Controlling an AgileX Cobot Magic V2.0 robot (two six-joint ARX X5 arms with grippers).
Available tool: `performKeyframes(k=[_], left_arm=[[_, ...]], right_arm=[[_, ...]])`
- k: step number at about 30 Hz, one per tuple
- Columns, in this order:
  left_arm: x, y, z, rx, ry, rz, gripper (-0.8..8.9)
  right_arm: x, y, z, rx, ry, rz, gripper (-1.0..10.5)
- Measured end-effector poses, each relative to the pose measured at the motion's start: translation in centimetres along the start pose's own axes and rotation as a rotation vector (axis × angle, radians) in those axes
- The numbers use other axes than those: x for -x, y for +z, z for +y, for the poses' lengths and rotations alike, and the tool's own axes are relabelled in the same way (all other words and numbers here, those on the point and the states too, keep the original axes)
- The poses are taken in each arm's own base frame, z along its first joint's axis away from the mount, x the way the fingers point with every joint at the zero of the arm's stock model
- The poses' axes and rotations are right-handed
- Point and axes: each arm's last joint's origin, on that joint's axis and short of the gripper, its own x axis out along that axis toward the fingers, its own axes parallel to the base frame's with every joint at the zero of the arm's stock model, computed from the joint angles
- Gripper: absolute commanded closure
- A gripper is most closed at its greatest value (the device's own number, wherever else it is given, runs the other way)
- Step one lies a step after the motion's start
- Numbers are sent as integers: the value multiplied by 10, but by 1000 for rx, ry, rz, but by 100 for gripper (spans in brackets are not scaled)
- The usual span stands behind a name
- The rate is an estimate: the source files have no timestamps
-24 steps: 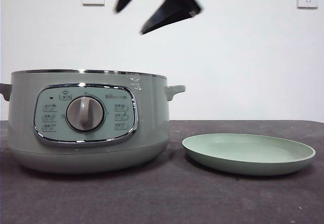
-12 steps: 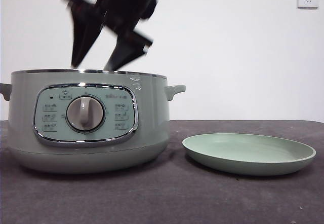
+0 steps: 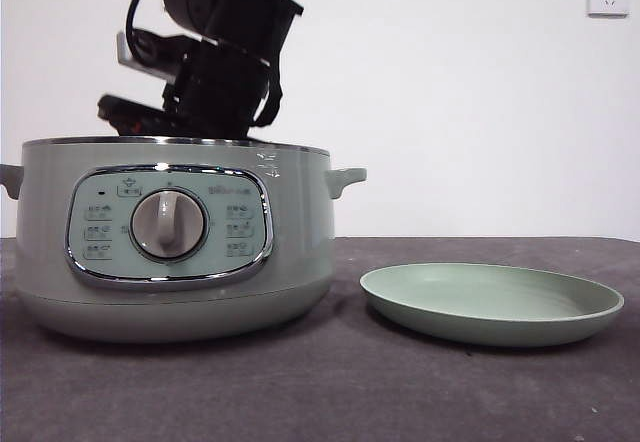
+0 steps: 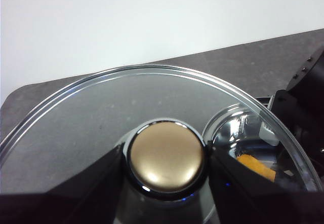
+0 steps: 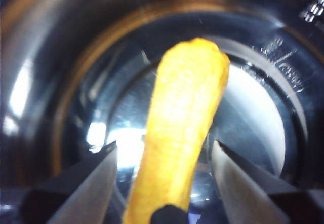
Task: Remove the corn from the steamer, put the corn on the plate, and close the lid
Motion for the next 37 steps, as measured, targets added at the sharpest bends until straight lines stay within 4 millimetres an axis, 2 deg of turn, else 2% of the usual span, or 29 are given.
performKeyframes(k=[5, 10, 13, 15, 19, 22, 24, 32, 37], left_arm=[[0, -1, 0, -2, 0, 5, 822], [0, -1, 0, -5, -1, 12, 822], [-1, -1, 0, -6, -1, 13, 823], [-3, -1, -2, -8, -4, 19, 822], [-13, 0, -8, -19, -64, 49, 822], [-24, 2, -14, -29, -101, 77, 822], [-34, 4, -19, -32, -130, 87, 822], [-68, 12, -38, -24, -259, 85, 822], [-84, 14, -46, -20, -309, 80, 822]], right_arm=[[-5, -1, -1, -1, -11, 13, 963], [-4, -1, 1, 4, -51, 14, 959], [4, 0, 1, 5, -67, 9, 959], [19, 3, 2, 7, -106, -15, 959], [77, 5, 6, 6, -167, -73, 959], [119, -1, 5, -7, -178, -82, 959], [138, -8, 3, -20, -182, -68, 959], [194, -50, -30, -180, -216, 100, 959], [207, -68, -68, -335, -269, 115, 959]])
